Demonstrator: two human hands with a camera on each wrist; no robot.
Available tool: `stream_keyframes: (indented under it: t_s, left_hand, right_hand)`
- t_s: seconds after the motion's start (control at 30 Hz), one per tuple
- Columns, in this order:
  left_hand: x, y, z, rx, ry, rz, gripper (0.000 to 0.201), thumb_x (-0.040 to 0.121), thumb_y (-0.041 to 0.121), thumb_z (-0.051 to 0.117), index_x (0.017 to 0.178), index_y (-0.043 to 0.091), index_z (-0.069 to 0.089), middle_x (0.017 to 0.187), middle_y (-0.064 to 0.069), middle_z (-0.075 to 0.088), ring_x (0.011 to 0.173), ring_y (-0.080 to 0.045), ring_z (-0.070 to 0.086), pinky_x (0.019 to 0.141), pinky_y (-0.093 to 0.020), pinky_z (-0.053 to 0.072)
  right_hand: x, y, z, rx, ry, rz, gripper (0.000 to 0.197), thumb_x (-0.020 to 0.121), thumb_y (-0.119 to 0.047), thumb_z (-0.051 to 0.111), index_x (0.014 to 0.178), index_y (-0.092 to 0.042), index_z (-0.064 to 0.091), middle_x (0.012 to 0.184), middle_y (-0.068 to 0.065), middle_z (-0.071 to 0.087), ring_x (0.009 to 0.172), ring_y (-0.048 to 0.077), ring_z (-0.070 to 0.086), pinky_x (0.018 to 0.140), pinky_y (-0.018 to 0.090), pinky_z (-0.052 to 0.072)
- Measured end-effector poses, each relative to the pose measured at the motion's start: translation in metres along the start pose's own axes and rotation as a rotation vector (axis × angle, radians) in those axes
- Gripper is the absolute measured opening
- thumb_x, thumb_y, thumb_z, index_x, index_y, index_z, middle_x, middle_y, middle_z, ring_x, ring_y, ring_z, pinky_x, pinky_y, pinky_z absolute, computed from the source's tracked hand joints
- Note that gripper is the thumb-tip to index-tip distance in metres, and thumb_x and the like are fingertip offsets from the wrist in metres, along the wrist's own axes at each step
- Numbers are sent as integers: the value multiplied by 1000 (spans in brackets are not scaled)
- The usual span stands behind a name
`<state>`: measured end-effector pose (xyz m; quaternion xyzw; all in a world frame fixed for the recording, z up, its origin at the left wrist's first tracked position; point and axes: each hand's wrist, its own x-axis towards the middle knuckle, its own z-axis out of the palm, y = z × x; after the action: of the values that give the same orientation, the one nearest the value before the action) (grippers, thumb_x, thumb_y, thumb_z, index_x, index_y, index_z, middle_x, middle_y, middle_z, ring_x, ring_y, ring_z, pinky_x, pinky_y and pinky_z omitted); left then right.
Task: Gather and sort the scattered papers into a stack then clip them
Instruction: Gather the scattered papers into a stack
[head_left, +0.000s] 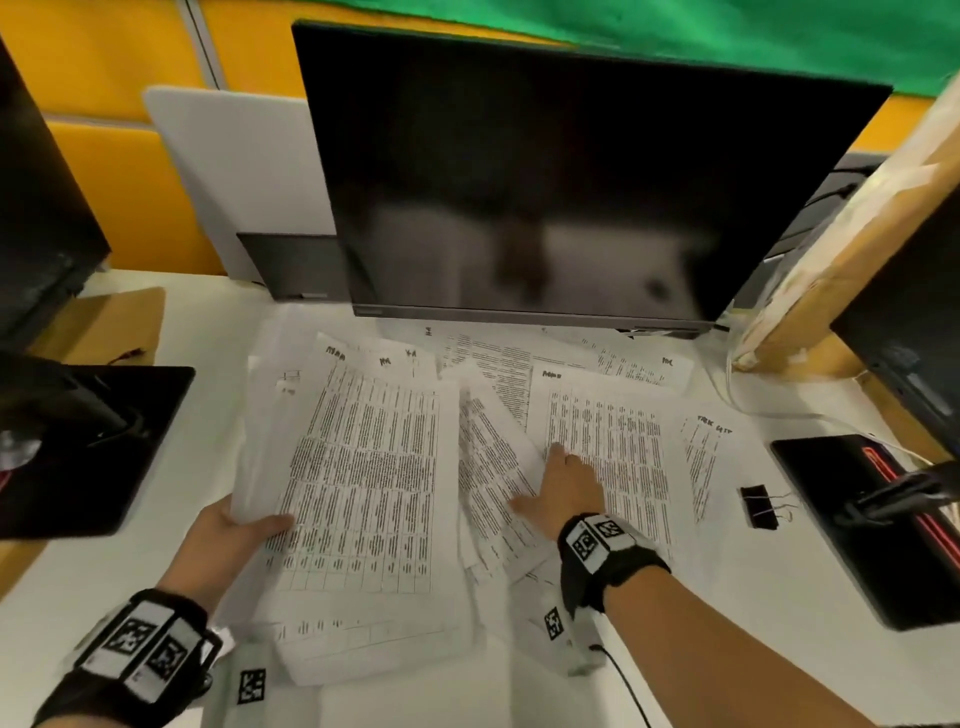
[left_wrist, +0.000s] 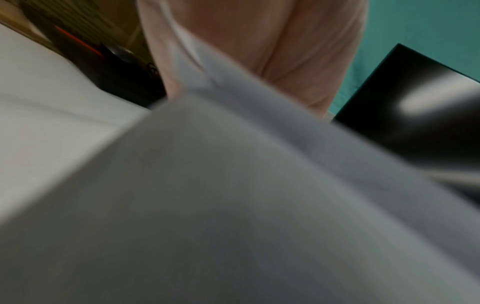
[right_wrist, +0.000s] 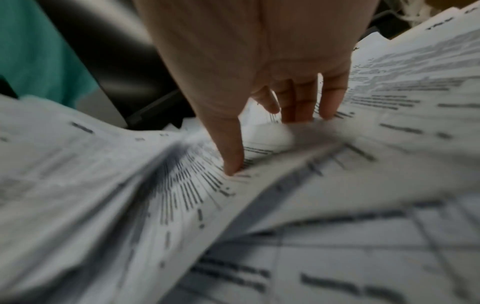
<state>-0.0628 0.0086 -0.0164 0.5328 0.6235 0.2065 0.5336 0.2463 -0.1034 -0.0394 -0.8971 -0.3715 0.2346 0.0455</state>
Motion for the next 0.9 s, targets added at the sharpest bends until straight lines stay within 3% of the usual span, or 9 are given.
stream_keyframes:
  t_s: [0.13, 0.2, 0.27, 0.33, 0.4, 0.47, 0.53, 0.73, 0.9]
  left_hand:
    - [-9, -11, -19, -25, -6, 3, 16, 83, 6, 64, 98, 5, 60, 91, -18, 67, 77, -30, 62, 60, -31, 46]
    - [-10, -15, -24, -27, -7, 9, 17, 83, 7, 65, 99, 4, 61, 91, -19, 68, 80, -33, 63, 64, -33, 48]
    - [-12, -15, -25, -24, -6, 15, 19, 83, 8, 66, 100, 2, 62, 87, -18, 68, 77, -32, 63, 62, -32, 46]
    - [-14, -13, -23, -25, -17, 18, 20, 83, 8, 66, 101, 1, 62, 85, -15, 68, 75, -30, 62, 59, -30, 44]
    - [-15, -9, -22, -25, -39, 19, 21, 83, 8, 65, 102, 0, 62, 85, -15, 67, 75, -28, 62, 58, -30, 42]
    - [-13, -4, -20, -26, -58, 25, 23, 83, 7, 65, 104, -1, 62, 87, -16, 68, 76, -29, 62, 58, -30, 42]
    - [-11, 1, -15, -29, -66, 35, 24, 83, 7, 65, 105, -2, 62, 87, -15, 67, 76, -28, 62, 58, -30, 42]
    - [-7, 11, 1, -10, -78, 54, 23, 83, 5, 64, 105, -1, 60, 84, -14, 65, 74, -26, 59, 58, -29, 43]
    - [3, 9, 6, 7, -77, 52, 29, 82, 7, 66, 109, -3, 60, 89, -17, 66, 78, -30, 61, 61, -31, 45]
  right_hand:
    - [-2, 2, -4, 91, -5, 35, 30, 91, -23, 55, 117, -9, 56, 104, 4, 64, 93, 22, 62, 81, 32, 54]
    - [-7, 12, -9, 146, 33, 36, 15, 93, -15, 49, 99, -11, 62, 79, -2, 58, 77, 20, 58, 62, 25, 52]
    - [-16, 27, -18, 156, 74, 69, 7, 92, -15, 49, 88, -14, 55, 68, -5, 48, 72, 19, 55, 48, 20, 40]
    - [-26, 47, -26, 169, 105, 144, 6, 91, -14, 50, 86, -13, 52, 69, -3, 50, 73, 20, 54, 48, 20, 36]
    - [-35, 65, -32, 175, 117, 244, 5, 90, -16, 51, 90, -12, 55, 86, 5, 61, 80, 24, 56, 61, 23, 44]
    - [-37, 79, -33, 70, 104, 348, 28, 88, -30, 55, 107, -10, 59, 113, 12, 60, 101, 29, 56, 81, 31, 49]
    - [-32, 87, -31, -10, 76, 430, 58, 81, -48, 61, 122, -9, 55, 127, 16, 50, 118, 32, 48, 95, 36, 44]
    - [-12, 90, -15, 4, 66, 491, 77, 70, -53, 72, 129, -10, 48, 130, 13, 49, 121, 30, 46, 98, 37, 43]
    - [-10, 101, -19, 61, 87, 500, 121, 60, -57, 79, 148, -7, 11, 143, 17, 39, 131, 32, 38, 107, 41, 36]
